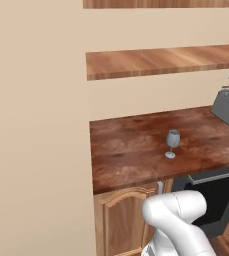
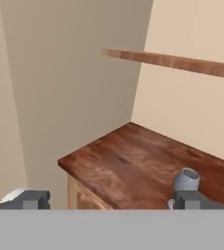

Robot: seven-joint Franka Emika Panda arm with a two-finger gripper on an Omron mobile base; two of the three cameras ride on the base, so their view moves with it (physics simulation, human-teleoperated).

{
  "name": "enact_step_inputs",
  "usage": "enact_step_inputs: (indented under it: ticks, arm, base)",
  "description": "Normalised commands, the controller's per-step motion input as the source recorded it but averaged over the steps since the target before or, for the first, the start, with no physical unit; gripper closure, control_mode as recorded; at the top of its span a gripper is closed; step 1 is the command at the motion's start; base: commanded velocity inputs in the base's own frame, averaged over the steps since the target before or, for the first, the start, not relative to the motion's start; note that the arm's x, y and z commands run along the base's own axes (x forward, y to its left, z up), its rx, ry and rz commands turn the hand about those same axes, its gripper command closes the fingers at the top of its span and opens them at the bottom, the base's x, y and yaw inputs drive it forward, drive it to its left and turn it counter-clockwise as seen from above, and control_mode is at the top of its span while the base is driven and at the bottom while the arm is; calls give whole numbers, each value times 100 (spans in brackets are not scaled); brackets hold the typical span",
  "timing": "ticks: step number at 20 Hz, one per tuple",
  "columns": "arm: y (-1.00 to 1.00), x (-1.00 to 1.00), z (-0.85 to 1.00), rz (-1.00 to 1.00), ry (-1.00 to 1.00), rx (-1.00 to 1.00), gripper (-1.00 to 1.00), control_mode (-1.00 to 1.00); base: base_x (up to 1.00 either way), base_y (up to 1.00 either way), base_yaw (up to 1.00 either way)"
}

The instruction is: Retrieve the wine glasses from the counter and place one next to each plate.

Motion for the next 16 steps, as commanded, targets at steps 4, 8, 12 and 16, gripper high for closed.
enact_step_inputs:
  ticks: [4, 8, 12, 16]
  arm:
    - [-12, 39, -10, 16, 0, 5, -100, -100]
    - [-8, 24, -23, 23, -1, 0, -100, -100]
    - [-24, 0, -27, 21, 0, 0, -100, -100]
    - [-14, 19, -33, 14, 0, 0, -100, -100]
  base:
    - [0, 0, 0]
    - [0, 0, 0]
    - [0, 0, 0]
    - [0, 0, 0]
